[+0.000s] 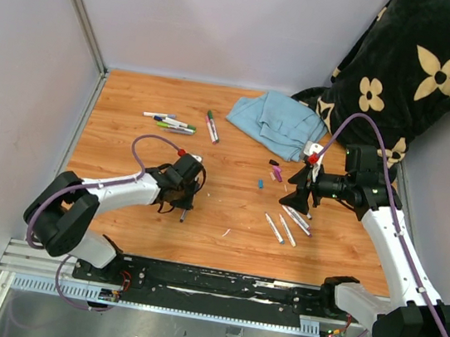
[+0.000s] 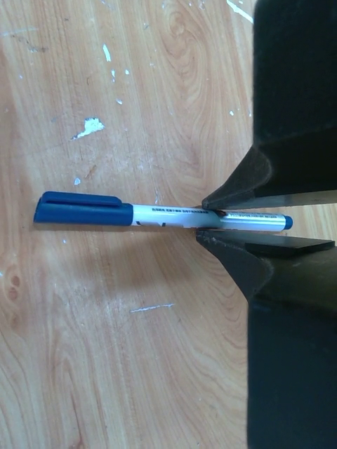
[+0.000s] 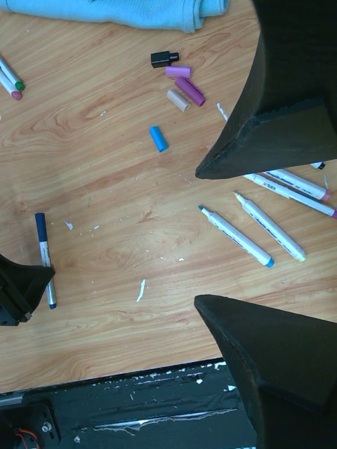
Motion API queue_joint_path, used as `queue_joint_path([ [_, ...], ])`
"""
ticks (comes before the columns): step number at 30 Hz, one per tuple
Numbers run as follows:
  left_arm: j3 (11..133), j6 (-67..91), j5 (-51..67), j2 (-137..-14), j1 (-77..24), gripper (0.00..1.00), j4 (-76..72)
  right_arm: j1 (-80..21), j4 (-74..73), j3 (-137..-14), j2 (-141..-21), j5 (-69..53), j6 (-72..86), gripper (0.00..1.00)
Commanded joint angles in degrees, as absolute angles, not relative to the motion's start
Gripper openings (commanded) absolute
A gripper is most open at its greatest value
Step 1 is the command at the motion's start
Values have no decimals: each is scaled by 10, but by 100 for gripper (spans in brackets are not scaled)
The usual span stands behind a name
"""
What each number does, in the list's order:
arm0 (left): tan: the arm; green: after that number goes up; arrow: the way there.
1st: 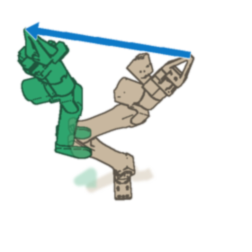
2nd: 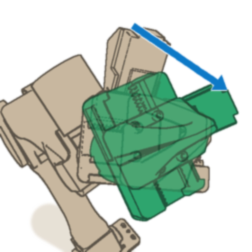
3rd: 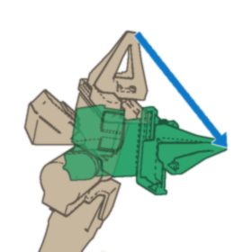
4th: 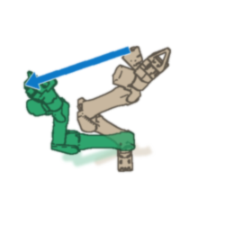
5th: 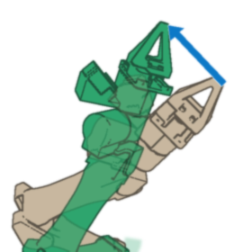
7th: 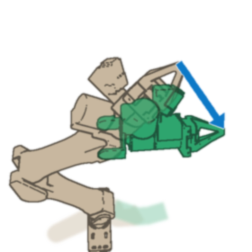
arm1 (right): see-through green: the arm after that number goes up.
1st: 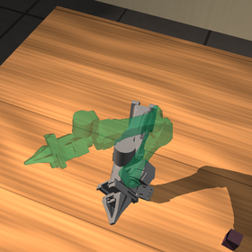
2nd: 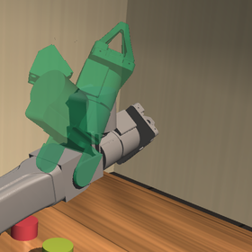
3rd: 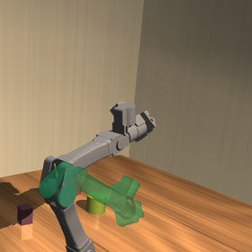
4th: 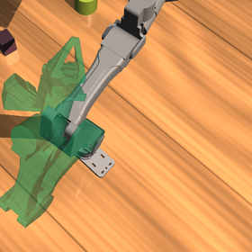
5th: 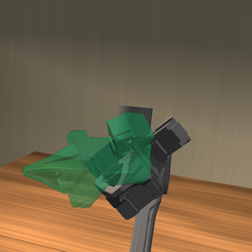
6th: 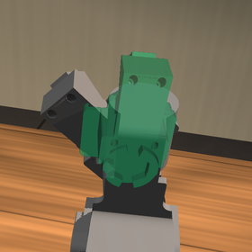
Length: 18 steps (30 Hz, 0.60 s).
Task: Open the pen caps
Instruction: Move the pen to the center of the board.
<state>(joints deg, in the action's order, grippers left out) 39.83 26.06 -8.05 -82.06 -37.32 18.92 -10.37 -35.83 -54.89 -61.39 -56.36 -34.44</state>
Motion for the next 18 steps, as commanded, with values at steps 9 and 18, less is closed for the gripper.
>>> queue_joint_path([
  [9, 442, 231, -111, -864, -377, 29, 202, -99, -357, -542, -612, -574, -351, 68],
  [18, 477, 216, -124, -903, -377, 31, 212, -99, -358, -542, -611, -575, -351, 68],
])
